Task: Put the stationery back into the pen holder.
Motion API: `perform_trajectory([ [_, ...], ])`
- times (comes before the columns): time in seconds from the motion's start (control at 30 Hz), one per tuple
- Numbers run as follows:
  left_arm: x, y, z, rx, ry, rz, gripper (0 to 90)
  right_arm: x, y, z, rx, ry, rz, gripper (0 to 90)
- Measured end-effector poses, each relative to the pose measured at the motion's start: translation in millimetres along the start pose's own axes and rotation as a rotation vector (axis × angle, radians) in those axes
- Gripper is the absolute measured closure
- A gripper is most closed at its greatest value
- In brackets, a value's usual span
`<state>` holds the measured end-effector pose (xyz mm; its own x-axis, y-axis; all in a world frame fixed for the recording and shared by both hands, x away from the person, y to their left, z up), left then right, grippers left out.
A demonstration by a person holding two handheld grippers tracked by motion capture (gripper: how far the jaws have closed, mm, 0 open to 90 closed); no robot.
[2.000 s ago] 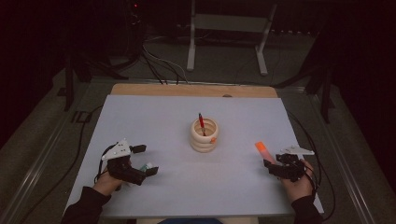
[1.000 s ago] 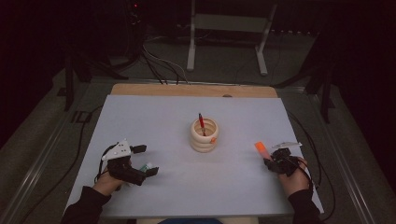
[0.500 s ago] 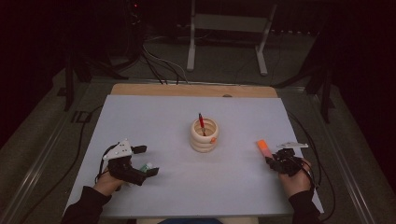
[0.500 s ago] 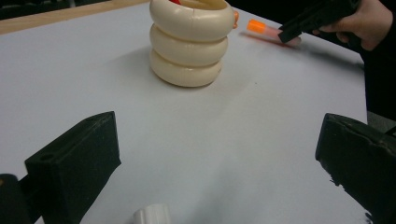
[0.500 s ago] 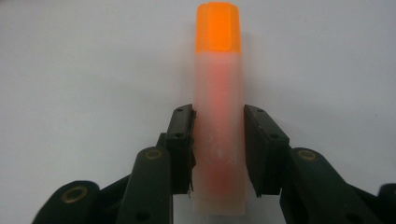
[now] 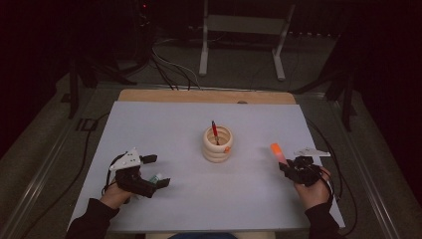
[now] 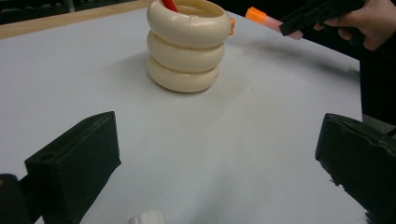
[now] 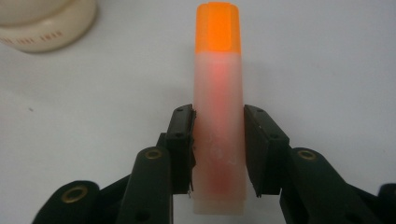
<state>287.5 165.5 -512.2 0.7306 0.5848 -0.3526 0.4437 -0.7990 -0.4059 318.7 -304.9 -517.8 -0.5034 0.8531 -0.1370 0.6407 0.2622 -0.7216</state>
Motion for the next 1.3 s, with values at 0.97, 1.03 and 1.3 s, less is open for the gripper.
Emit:
perform_trajectory([
  [0.97, -10.4, 1.2, -10.0, -0.021, -0.036, -0.009, 0.4, 44.3, -11.3, -44.1, -0.139, -0.069, -0.125, 65.1],
  [1.03, -11.6, 1.4, -11.5, -0.024, -0.046, -0.011, 0.4, 50.8, -10.7, -48.8, -0.146, -0.08, -0.139, 65.1],
  [1.3, -15.7, 4.6, -17.9, -0.043, -0.073, -0.023, 0.4, 74.1, -8.2, -63.2, -0.17, -0.122, -0.193, 65.1],
])
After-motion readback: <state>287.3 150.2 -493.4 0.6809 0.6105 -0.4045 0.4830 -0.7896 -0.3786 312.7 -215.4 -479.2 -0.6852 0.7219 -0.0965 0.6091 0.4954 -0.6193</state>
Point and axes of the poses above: each handheld gripper's, and its own axes: y roughly forward along the jaws, z roughly out of its underside, x roughly to its left, the point moved 4 cm from there along y, roughly forward along the jaws, and after that the axes turned 12 degrees about -y, right-handed, at the moved point
